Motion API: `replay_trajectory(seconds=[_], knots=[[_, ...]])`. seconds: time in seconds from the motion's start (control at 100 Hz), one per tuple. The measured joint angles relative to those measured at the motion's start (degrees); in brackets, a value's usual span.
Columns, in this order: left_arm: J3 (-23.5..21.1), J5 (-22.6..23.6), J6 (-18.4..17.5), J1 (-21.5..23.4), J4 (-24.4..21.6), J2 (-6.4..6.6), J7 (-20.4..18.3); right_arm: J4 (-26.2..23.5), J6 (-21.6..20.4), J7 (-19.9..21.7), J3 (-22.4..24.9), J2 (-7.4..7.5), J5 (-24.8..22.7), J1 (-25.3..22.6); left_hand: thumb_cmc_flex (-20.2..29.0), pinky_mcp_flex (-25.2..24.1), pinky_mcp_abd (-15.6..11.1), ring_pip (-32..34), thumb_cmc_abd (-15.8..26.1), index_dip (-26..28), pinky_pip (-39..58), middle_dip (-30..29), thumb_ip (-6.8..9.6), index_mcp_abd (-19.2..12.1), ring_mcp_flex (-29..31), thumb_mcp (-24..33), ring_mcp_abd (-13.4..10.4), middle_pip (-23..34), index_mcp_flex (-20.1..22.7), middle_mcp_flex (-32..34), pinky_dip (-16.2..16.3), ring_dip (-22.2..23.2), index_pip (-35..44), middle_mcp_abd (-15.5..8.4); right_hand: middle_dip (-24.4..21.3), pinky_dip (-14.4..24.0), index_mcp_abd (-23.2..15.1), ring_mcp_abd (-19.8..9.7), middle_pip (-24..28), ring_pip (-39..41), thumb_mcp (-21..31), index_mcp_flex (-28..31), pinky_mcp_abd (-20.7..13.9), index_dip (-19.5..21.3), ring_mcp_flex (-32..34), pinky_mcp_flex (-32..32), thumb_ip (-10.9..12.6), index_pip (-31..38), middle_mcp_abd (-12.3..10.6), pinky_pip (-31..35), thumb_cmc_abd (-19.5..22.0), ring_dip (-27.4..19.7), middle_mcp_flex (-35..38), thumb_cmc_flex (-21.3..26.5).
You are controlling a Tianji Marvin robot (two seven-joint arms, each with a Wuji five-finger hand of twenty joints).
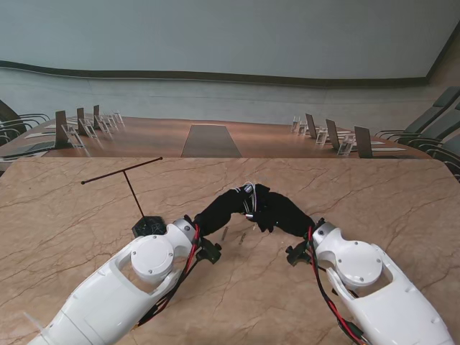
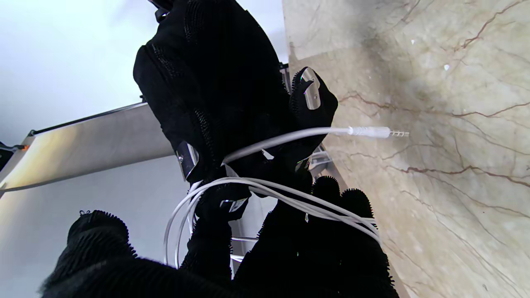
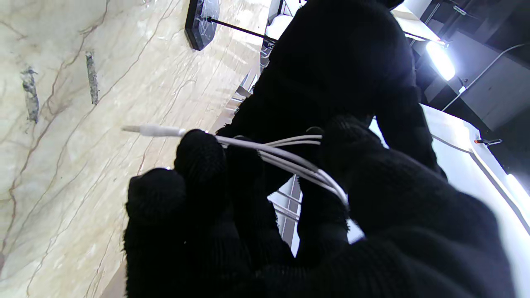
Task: Take the wired earphone off the rack, coil the cable and place them on the table
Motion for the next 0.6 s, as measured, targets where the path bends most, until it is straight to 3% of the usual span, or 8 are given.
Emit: replay_trajectory(seconds=[0.1,0.21,0.27,0.38,0.49,0.6], knots=[[0.1,0.0,-0.2,0.0,0.0,-0.14,-0.1,-0.1,-0.3,-0.2,0.6,-0.27,0.2,-0.7,0.0,0.0,0.0,0.0,0.0,0.0,0.1,0.0,0.0,0.0,0.0,0.0,0.1,0.0,0.0,0.0,-0.6,0.0,0.0,0.4,0.0,0.0,-3.6,0.0,0.0,0.4,0.0,-0.6,0.0,-5.0,0.0,0.0,-0.1,0.0,-0.9,0.3,0.0,0.0,0.4,0.0],[0.3,-0.1,-0.2,-0.2,0.1,-0.21,-0.1,-0.1,-0.6,-0.6,0.5,-0.29,0.4,-1.0,0.0,0.0,0.6,0.0,0.0,0.0,0.1,0.0,0.0,0.0,0.0,0.0,0.6,0.1,-0.1,0.0,-1.1,0.0,0.0,0.8,0.0,0.0,-4.3,0.0,-0.7,0.4,0.0,-2.8,0.0,-8.5,0.0,0.1,-0.1,-2.2,-1.0,0.4,0.0,0.0,0.4,0.0],[0.3,-0.4,-0.2,-0.5,0.2,-0.26,-0.1,-0.1,-0.9,-1.6,0.0,-0.3,1.0,-1.0,0.0,-0.3,0.6,0.0,0.0,0.0,0.2,0.0,0.0,0.0,0.0,0.0,0.6,0.1,-0.3,0.0,-1.3,0.0,0.0,0.8,0.0,0.0,-4.3,0.0,-0.8,0.5,0.1,-4.1,0.0,-9.0,0.0,0.1,-0.1,-4.5,-0.8,0.4,0.0,0.0,0.4,-2.3],[0.5,-0.5,-0.2,-0.9,0.5,-0.38,0.4,0.2,-1.3,-4.4,-1.3,-0.69,2.3,-0.9,0.0,-1.1,0.7,-0.8,0.0,0.0,-0.2,0.3,0.0,0.0,-0.3,0.0,0.6,0.1,-2.0,-0.1,-2.5,-0.2,-0.5,0.9,0.0,0.0,-4.5,-0.3,-0.8,1.2,1.3,-8.0,0.0,-3.7,1.2,1.4,0.0,-7.3,-0.1,1.1,-0.8,0.0,0.4,-5.8],[0.6,-0.6,-0.1,-1.1,0.7,-0.5,1.3,0.4,-1.2,-4.5,-2.0,-1.05,2.4,-0.5,0.0,-1.6,0.7,-0.9,0.0,0.1,-1.0,0.7,0.0,0.0,-0.9,0.0,0.6,0.1,-2.8,-0.1,-2.8,-0.7,-0.5,0.9,0.0,0.0,-3.4,-0.5,-1.4,1.3,2.4,-12.9,0.0,-3.3,1.7,1.9,0.0,-7.4,0.8,1.2,-2.2,0.0,-0.6,-7.9],[0.5,-0.6,-0.2,-1.1,0.8,-0.58,1.4,0.3,-1.0,-4.8,-2.1,-1.23,1.0,-0.4,0.0,-2.0,0.7,-1.0,0.0,0.1,-1.4,0.7,0.0,1.1,-1.4,0.0,0.6,0.2,-3.3,-0.7,-3.3,-0.7,-0.5,0.9,0.0,0.0,-2.6,-0.5,-1.4,1.3,3.0,-16.3,0.0,-7.5,1.8,1.9,0.0,-5.4,0.2,1.2,-3.8,0.0,-1.7,-8.8]])
